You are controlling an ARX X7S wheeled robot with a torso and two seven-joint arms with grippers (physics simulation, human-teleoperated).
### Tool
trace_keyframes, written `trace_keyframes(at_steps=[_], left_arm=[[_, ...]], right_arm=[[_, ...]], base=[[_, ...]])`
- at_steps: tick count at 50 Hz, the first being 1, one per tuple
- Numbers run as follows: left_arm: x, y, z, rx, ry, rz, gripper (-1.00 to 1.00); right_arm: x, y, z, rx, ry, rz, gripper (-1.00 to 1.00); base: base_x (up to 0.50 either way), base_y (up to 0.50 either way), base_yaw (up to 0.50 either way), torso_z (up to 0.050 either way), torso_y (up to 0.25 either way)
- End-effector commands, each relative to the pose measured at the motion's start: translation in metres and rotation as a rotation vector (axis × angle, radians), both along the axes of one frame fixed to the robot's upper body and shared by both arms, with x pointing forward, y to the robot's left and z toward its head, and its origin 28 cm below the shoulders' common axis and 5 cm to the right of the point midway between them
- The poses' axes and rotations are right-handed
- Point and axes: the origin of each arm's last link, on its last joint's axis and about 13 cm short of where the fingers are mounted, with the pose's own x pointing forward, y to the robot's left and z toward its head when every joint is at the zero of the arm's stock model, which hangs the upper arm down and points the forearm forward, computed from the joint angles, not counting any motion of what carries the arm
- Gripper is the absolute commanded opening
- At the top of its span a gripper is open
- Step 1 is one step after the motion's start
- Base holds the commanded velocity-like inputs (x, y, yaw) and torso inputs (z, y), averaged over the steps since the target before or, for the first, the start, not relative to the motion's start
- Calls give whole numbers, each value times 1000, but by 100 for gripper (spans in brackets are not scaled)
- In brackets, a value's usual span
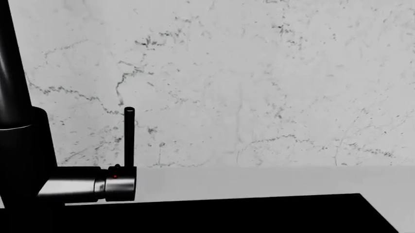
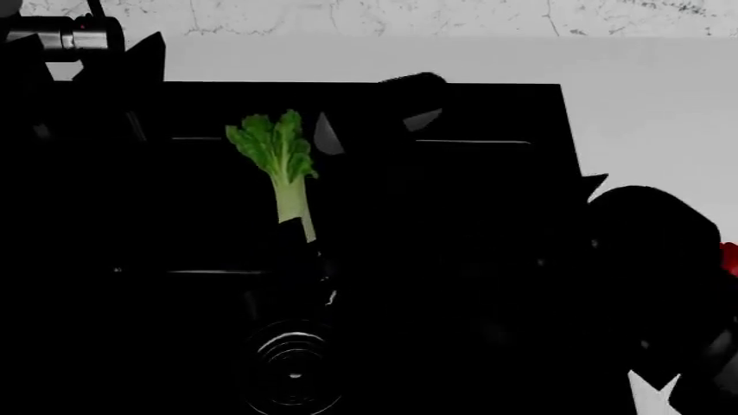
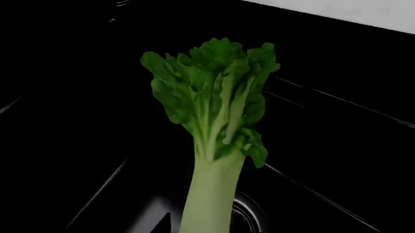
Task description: Pick the celery from the sink and place it on the plate located on the counter
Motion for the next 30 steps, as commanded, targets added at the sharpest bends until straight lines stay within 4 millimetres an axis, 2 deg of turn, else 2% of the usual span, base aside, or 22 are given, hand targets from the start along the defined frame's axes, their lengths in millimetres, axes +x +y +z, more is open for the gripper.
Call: trace_keyframes(at_steps=[1,16,30], left_arm=[[-1,-2,-1,16,-8,-1,100],[-3,-2,2,8,-2,-4,100],[-4,2,1,-8,-11,-30,100]], right_arm=[[-40,-18,29,10,-141,-70,-100],[-61,-28,49,20,-217,-149,-100],[-96,-42,91,-131,-169,-272,-100]], base=[[0,0,0,0,0],[0,0,0,0,0],[0,0,0,0,0]])
